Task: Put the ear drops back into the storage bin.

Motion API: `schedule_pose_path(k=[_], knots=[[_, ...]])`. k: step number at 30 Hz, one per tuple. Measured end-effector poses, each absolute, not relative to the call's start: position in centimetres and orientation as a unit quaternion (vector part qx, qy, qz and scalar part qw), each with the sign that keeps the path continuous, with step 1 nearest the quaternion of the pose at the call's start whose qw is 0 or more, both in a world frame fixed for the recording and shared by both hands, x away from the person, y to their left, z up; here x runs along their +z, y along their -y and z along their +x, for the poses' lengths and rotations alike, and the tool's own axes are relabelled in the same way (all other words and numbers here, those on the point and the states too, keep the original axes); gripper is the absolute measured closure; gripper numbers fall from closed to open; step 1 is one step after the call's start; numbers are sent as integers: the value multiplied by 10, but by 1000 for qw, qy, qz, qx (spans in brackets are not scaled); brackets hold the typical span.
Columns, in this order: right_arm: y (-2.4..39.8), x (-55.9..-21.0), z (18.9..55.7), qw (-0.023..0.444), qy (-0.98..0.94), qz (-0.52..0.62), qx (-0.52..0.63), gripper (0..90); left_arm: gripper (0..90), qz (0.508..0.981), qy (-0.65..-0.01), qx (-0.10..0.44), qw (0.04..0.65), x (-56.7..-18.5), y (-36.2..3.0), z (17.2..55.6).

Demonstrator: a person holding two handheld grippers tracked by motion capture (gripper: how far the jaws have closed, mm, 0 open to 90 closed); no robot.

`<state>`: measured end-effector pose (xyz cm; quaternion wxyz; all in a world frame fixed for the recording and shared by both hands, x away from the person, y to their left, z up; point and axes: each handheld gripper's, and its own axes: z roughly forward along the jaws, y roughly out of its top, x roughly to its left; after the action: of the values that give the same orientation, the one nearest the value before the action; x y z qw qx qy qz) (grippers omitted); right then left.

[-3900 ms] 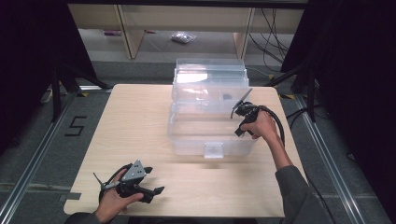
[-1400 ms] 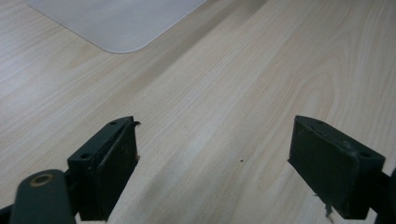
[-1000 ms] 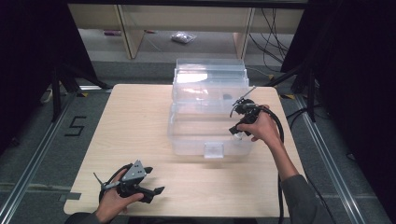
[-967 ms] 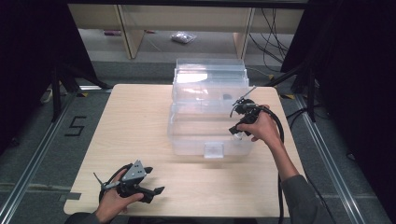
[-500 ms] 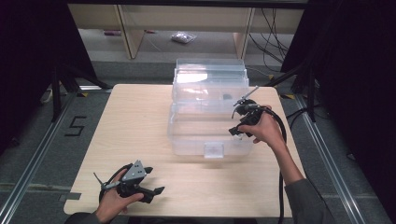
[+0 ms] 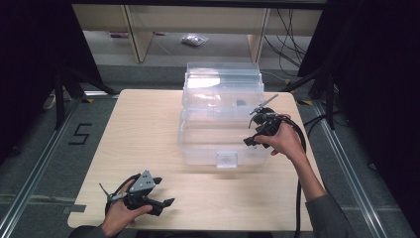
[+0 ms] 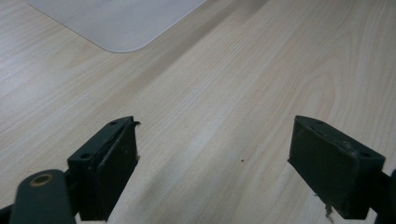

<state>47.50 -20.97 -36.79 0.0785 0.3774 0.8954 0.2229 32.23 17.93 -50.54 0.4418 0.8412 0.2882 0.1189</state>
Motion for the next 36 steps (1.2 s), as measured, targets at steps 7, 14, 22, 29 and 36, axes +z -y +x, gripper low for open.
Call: schedule_pose_path(k=[7,14,22,29,36], knots=[[209,-367,467,74,-895,377,227,305,148,843,-285,121,439,-505,-180,322],[210,-368,458,86,-901,350,241,303,149,842,-288,120,441,-505,-179,322],[214,-368,443,88,-896,353,255,301,149,844,-284,122,439,-505,-180,323],[215,-371,434,92,-893,349,267,297,149,844,-284,121,439,-505,-180,323],[219,-372,420,88,-884,369,273,296,149,848,-280,124,432,-505,-182,324]])
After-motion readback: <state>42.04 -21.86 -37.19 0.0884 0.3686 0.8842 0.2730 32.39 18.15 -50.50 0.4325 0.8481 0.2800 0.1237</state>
